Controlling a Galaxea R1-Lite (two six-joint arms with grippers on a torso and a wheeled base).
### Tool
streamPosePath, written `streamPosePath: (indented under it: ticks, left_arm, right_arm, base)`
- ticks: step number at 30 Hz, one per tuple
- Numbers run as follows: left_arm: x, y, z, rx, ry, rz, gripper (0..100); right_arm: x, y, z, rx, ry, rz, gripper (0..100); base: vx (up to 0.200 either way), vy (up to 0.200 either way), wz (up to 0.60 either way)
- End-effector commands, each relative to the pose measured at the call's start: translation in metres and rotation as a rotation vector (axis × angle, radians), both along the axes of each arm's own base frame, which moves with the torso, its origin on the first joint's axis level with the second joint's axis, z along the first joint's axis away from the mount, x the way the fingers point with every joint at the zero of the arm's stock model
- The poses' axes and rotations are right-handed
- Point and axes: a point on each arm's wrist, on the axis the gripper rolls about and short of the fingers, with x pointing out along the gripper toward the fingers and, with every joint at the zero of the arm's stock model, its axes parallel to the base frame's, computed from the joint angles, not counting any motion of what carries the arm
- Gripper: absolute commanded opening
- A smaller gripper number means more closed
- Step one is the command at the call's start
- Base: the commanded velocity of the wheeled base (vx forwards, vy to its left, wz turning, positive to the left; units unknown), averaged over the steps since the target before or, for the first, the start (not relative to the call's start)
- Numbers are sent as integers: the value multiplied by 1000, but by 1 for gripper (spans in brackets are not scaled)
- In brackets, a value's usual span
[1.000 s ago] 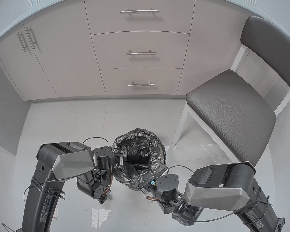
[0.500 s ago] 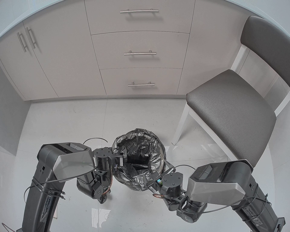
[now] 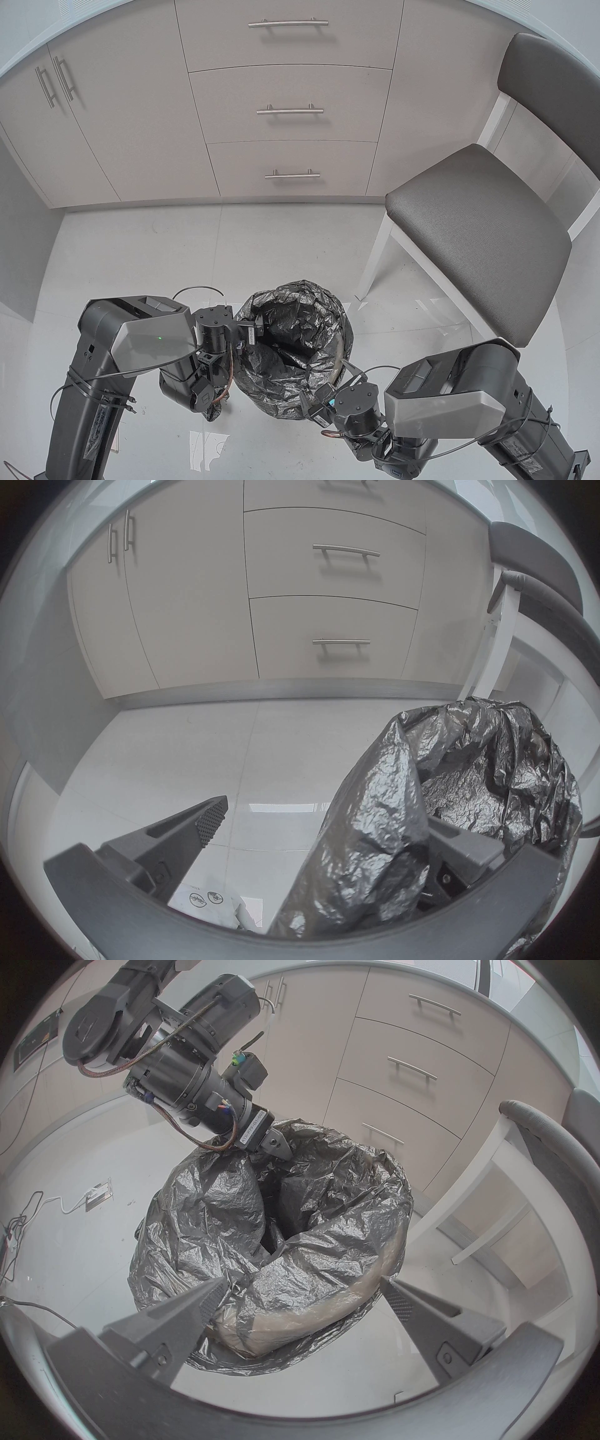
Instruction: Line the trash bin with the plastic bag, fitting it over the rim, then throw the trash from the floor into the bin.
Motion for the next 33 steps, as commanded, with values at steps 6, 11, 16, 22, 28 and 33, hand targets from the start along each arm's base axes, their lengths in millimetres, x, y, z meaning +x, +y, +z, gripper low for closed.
streamPosePath:
  ticks: [6, 11, 16, 22, 28, 33]
  left_arm:
    - [0, 0, -2, 1, 3, 1, 100]
    - [1, 0, -2, 0, 1, 1, 100]
    - [1, -1, -2, -1, -1, 0, 100]
    - [1, -1, -2, -1, -1, 0, 100]
    - [1, -1, 0, -7, -15, 1, 100]
    - [2, 1, 0, -8, -16, 4, 100]
  right_arm:
    - [7, 3, 3, 25, -31, -9, 100]
    - [10, 5, 11, 44, -50, -13, 100]
    - [10, 6, 16, 50, -60, -11, 100]
    - [9, 5, 11, 41, -50, -13, 100]
    - [6, 4, -3, 14, -24, -10, 100]
    - [3, 4, -7, 4, -15, -14, 100]
  base:
    - [0, 0, 0]
    - [0, 0, 0]
    - [0, 0, 0]
    - [0, 0, 0]
    - [0, 0, 0]
    - [0, 0, 0]
